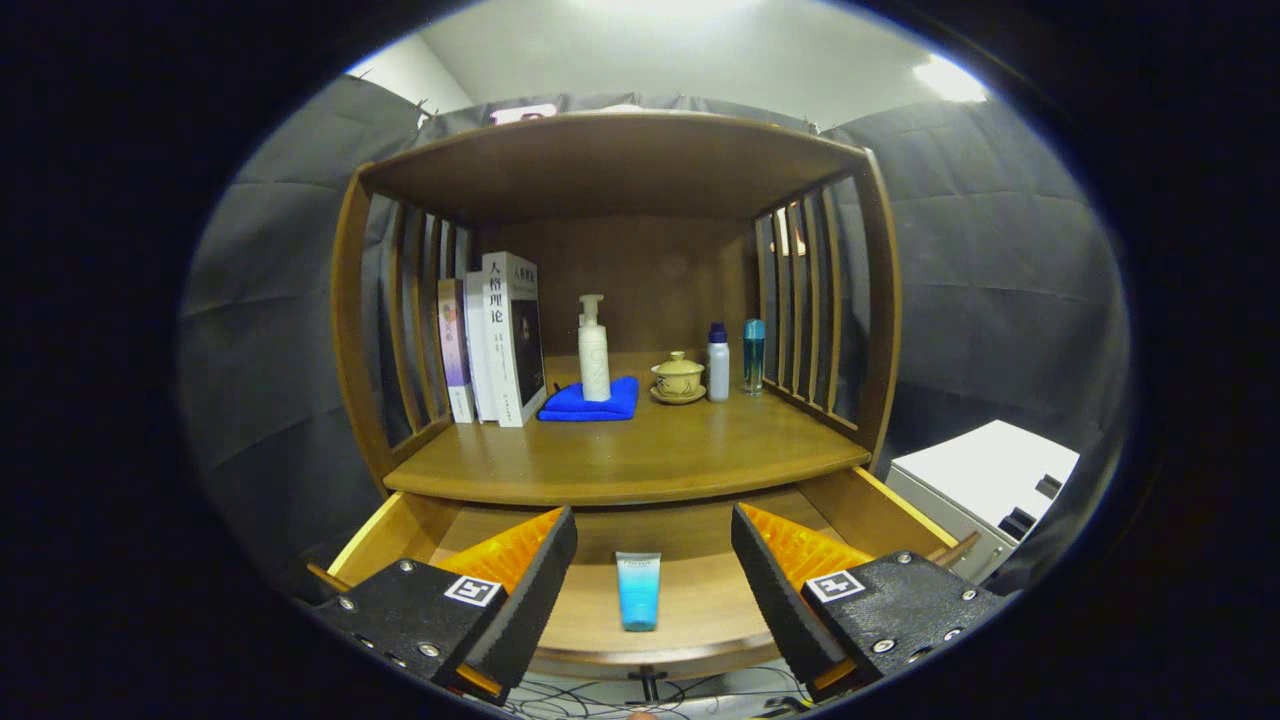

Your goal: Pull open the drawer, take out the items inside it, and place them on the countertop above the cabinet.

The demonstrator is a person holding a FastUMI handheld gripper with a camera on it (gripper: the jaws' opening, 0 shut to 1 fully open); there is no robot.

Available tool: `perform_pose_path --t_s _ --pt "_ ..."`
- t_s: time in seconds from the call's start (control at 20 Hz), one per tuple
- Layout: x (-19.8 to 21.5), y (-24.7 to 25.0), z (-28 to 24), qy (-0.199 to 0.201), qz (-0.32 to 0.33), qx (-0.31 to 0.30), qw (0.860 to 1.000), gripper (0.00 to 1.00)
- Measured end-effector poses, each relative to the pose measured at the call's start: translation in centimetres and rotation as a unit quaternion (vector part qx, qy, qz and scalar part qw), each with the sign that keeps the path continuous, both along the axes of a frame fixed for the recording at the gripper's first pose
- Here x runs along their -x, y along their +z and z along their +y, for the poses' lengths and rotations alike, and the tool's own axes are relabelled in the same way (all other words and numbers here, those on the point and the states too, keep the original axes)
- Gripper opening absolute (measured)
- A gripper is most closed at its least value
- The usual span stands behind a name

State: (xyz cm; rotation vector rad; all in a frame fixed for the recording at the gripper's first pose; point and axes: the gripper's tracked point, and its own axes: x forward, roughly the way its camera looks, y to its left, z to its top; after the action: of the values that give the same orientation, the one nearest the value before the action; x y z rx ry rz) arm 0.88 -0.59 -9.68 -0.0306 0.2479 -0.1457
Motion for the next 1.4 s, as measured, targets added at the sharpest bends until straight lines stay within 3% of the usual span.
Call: perform_pose_path --t_s 0.4,0.65,0.9,1.05,1.4 --pt "-4.4 -5.9 -0.5 -0.006 0.149 0.054 0.987 0.96" --pt "-4.8 -8.7 -0.3 0.003 0.24 0.098 0.966 0.95" --pt "-4.9 -11.4 -0.5 -0.03 0.289 0.019 0.957 0.95" --pt "-5.6 -12.5 0.2 -0.023 0.3 -0.039 0.953 0.95" --pt "-4.9 -16.1 0.0 -0.033 0.384 -0.038 0.922 0.95"
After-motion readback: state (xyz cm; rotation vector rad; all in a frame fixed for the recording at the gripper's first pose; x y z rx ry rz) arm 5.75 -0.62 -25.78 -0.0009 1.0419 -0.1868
